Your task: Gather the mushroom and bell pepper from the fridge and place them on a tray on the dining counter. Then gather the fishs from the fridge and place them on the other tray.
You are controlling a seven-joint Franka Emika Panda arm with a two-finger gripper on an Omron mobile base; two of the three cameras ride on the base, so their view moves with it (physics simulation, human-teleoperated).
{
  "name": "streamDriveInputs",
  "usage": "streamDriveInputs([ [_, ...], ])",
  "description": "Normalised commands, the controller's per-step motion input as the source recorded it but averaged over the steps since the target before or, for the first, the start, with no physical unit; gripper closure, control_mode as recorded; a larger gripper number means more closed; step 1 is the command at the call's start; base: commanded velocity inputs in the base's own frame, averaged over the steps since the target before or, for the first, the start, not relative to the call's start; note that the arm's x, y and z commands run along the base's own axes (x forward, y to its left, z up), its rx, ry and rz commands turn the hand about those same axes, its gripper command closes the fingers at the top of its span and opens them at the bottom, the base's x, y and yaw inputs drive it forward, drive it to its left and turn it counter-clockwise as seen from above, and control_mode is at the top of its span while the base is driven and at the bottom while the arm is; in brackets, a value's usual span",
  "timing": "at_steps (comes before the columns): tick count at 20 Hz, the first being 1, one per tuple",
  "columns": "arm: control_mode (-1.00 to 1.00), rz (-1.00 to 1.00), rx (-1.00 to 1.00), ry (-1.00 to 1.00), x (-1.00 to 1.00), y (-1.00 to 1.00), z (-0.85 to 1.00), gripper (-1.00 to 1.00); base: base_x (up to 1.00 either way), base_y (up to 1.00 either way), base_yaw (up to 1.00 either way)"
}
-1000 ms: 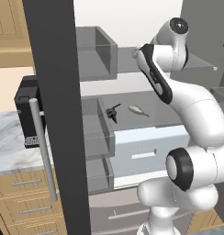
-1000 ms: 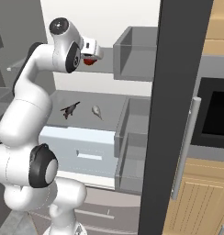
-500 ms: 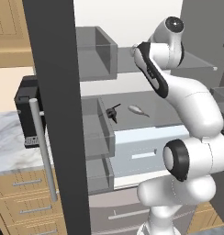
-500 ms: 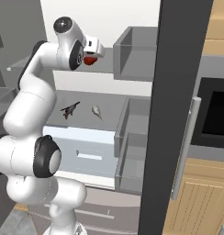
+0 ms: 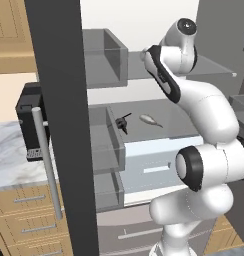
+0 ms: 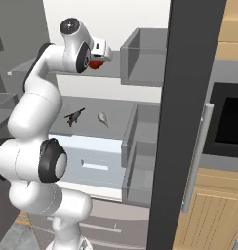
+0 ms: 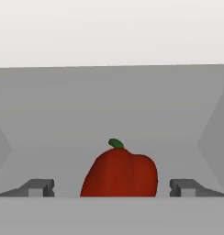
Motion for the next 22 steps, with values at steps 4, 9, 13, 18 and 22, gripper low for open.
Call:
streamDriveInputs([
  [4, -1.0, 0.0, 0.0, 0.0, 0.01, 0.0, 0.0, -1.0, 0.0, 0.0, 0.0],
  [9, -1.0, 0.0, 0.0, 0.0, 0.04, -0.02, 0.0, -1.0, 0.0, 0.0, 0.0],
  [13, -1.0, 0.0, 0.0, 0.0, 0.12, 0.0, -0.07, -1.0, 0.0, 0.0, 0.0],
  [18, -1.0, 0.0, 0.0, 0.05, 0.01, 0.0, -0.11, -1.0, 0.0, 0.0, 0.0],
  [22, -1.0, 0.0, 0.0, 0.1, 0.0, 0.0, -0.01, -1.0, 0.0, 0.0, 0.0],
])
